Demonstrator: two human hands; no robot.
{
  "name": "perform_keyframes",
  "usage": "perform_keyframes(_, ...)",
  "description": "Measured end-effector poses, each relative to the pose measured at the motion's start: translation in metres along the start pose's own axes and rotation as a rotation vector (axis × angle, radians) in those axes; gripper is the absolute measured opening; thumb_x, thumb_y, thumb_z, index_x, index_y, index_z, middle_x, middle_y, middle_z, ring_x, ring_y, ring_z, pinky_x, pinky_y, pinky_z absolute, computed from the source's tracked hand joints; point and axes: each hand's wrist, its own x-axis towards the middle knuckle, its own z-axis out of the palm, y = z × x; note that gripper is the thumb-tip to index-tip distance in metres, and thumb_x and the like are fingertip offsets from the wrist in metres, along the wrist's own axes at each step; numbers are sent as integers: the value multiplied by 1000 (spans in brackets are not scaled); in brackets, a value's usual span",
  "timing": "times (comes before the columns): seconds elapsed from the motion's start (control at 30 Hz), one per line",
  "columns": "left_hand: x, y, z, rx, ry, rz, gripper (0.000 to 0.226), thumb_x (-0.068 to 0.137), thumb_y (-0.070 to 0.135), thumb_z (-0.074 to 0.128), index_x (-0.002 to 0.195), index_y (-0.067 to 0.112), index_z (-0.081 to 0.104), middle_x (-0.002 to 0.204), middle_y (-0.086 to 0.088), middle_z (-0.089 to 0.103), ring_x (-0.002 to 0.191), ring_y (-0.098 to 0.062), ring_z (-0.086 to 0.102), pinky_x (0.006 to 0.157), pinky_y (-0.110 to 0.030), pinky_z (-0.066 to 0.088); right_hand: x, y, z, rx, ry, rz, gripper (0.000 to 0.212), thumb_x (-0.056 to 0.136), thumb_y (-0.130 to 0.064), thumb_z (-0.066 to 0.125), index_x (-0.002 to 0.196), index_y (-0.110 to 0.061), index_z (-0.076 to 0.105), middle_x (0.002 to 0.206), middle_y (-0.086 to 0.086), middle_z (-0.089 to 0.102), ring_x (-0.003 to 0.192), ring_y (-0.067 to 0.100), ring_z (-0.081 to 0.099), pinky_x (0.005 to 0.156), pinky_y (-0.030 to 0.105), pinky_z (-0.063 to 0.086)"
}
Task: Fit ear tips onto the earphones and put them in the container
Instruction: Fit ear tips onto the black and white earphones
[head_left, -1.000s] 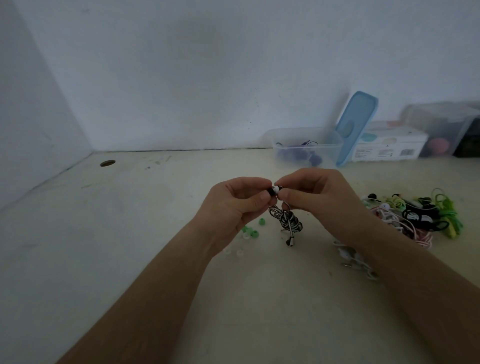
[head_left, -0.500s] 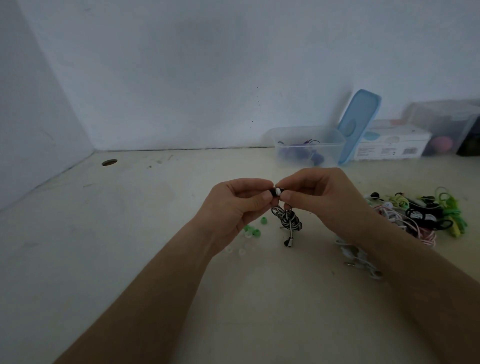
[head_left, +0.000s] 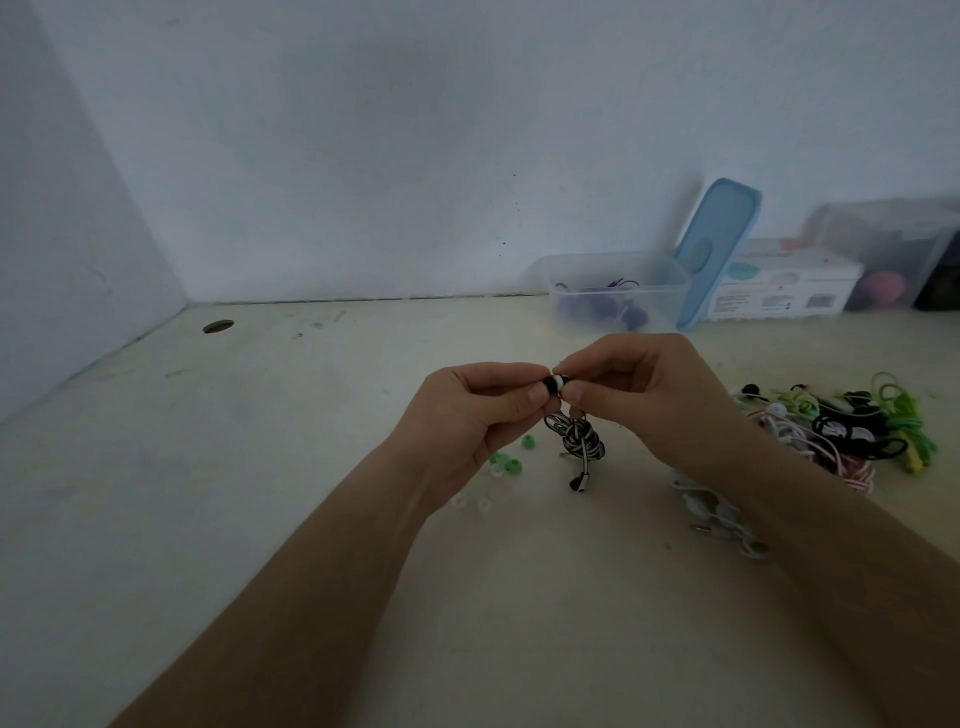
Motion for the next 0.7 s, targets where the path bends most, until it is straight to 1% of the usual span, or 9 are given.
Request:
perform_keyframes(0.2,-1,1,-1,-17,-14,-51,19,83,-13,61,85,0,75,86,-15,75,78,-21,74,72,-22,60,-1,1,-4,-57,-54,4,21,85,6,69,94,-12,74,86,8,76,84,25,73,84,35,58)
perform_keyframes(0.37,-2,2,-4,49,-51,-20,25,79,-12,64,75,7,79,85,-14,76,79,-21,74,73,-22,59,-1,0,-4,-44,-81,23,19,85,8,67,96,-6,73,83,8,76,75,17,72,78,27,57)
perform_keyframes(0.5,-2,1,-6,181,-61,71,22,79,-11,67,80,9,77,86,-15,76,81,-23,74,81,-27,60,-1,-1,-5,-11,-83,64,16,85,9,66,98,1,72,82,12,75,72,16,70,74,26,57)
perform_keyframes(0.57,-2,0,-6,304,-38,148,21,81,-9,69,82,10,77,85,-15,76,82,-24,74,83,-30,60,-2,0,-5,-4,-83,76,15,85,7,67,97,-1,73,82,13,75,72,17,70,75,28,57)
perform_keyframes(0.7,-2,-1,-5,487,1,286,14,81,-6,72,89,5,74,82,-12,76,78,-22,75,72,-23,58,-1,2,-3,-49,-63,73,14,85,4,69,95,-5,75,80,12,75,71,21,70,76,33,58)
